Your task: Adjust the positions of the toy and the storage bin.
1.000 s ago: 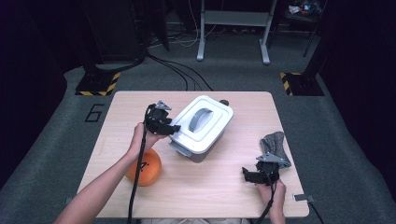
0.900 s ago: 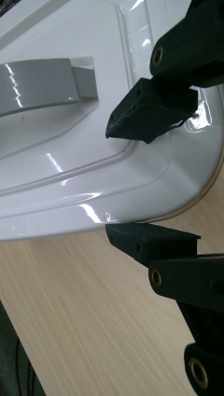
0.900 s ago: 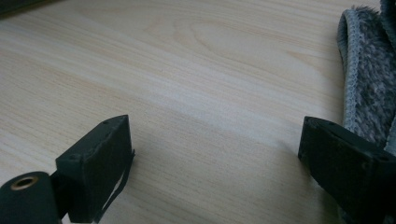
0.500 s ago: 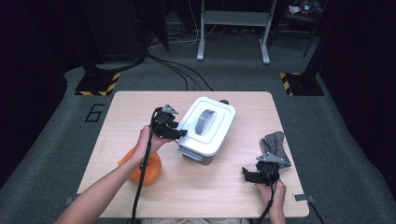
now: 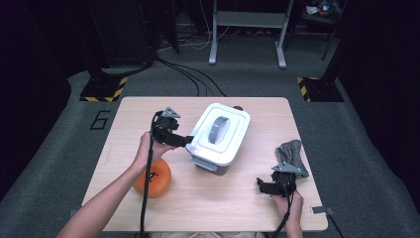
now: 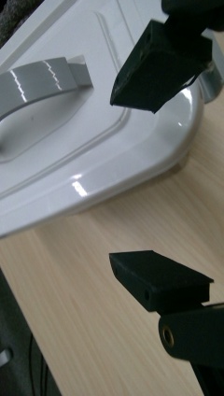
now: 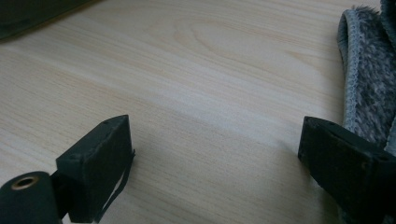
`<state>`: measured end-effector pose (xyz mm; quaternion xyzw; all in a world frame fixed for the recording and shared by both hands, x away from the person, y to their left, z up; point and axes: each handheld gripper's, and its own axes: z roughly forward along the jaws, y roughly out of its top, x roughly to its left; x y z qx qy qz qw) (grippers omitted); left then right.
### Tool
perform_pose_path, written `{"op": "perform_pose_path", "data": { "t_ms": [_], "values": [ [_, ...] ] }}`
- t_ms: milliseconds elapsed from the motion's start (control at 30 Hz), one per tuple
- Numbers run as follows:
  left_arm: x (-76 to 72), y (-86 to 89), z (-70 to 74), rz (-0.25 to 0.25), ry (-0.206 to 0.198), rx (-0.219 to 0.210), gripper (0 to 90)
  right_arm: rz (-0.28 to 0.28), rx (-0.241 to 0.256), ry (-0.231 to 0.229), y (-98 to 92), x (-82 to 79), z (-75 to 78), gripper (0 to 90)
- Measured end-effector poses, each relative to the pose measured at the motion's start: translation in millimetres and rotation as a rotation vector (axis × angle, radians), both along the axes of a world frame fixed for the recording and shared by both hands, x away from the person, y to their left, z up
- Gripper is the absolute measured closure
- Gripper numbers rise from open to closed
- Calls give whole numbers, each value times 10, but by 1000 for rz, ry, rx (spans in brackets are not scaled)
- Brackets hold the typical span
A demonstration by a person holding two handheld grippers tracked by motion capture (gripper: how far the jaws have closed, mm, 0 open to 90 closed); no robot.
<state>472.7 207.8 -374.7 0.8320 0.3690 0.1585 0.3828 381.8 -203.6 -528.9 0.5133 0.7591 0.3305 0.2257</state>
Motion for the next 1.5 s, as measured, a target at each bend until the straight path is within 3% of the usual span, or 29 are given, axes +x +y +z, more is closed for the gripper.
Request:
{"op": "perform_pose_path", "data": {
  "t_ms": [100,233,367,467,600,700,800,867,967,1067,1267,1300,1400,1500],
  "values": [
    [-39,188,43,30,-19,-3,140,0,0,0,0,0,0,89],
    [-74,499,66,94,-38,-40,119,0,0,0,0,0,0,89],
    [-107,742,31,152,-48,-63,99,-1,3,1,-6,7,0,91],
    [-132,931,-12,194,-57,-55,96,2,15,5,-31,10,17,100],
    [-129,1151,-66,240,-37,-78,85,0,41,-34,-87,-12,166,94],
    [-125,1285,-115,279,-59,-41,81,-2,51,-59,-108,-25,348,83],
    [-100,1419,-207,312,-52,-13,69,-18,41,-86,-160,-2,503,66],
    [-68,1528,-274,326,-15,-32,59,-35,30,-87,-229,51,576,57],
    [-32,1671,-380,365,-6,-7,49,-83,11,-77,-345,143,617,46],
    [0,1790,-511,389,10,68,47,-127,-18,-34,-458,259,601,4],
    [45,2010,-738,430,57,35,31,-183,-20,44,-593,450,477,2],
    [47,2018,-768,434,54,26,31,-182,-21,50,-606,474,453,14],
    [73,2029,-891,427,64,55,28,-194,-21,67,-617,520,404,44],
    [107,2056,-1003,428,95,25,16,-200,-28,98,-630,571,342,97]
  ]
}}
